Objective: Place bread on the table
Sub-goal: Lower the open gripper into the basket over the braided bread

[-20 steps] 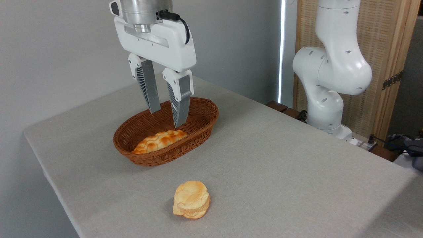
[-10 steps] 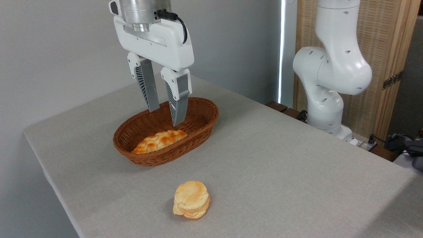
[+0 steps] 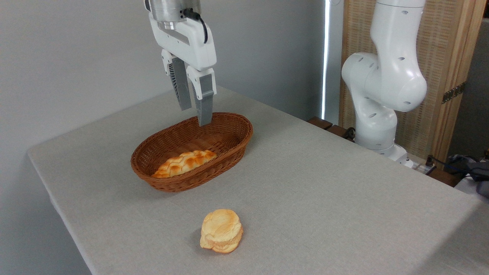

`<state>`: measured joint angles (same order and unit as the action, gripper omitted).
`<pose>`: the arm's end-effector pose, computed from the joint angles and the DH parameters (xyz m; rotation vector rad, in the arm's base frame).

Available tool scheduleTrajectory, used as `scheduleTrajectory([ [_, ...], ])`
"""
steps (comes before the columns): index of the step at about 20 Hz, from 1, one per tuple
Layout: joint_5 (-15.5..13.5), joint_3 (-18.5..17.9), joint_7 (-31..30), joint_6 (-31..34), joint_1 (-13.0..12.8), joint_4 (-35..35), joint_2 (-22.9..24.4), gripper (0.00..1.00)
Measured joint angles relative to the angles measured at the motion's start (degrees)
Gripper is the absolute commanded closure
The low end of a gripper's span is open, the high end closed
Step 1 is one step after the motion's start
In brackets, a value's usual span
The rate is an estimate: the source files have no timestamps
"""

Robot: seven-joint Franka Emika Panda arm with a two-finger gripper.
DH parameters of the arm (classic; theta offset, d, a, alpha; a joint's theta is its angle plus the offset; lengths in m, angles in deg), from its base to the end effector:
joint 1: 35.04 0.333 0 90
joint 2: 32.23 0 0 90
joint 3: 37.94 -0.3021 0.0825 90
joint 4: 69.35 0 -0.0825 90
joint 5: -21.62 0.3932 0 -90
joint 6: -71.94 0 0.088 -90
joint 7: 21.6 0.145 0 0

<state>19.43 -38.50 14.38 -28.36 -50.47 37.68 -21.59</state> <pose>0.5043 -0.1386 0.5448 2.8151 -1.3288 0.1157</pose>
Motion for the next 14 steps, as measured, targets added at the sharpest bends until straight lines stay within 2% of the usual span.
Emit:
scheduleTrajectory([
  [3, 0.0, 0.0, -5.5, -10.9, -4.3, 7.5, 1.2, 0.00],
  [6, 0.0, 0.1, -7.2, -18.0, -6.6, 13.1, 1.2, 0.00],
  [9, 0.2, 0.0, -7.2, -19.5, -6.8, 15.3, 1.2, 0.00],
  [12, 2.4, -0.2, -7.2, -20.2, -6.7, 16.1, 1.2, 0.00],
  [14, 2.6, -0.4, -7.2, -21.5, -6.6, 16.5, 1.1, 0.00],
])
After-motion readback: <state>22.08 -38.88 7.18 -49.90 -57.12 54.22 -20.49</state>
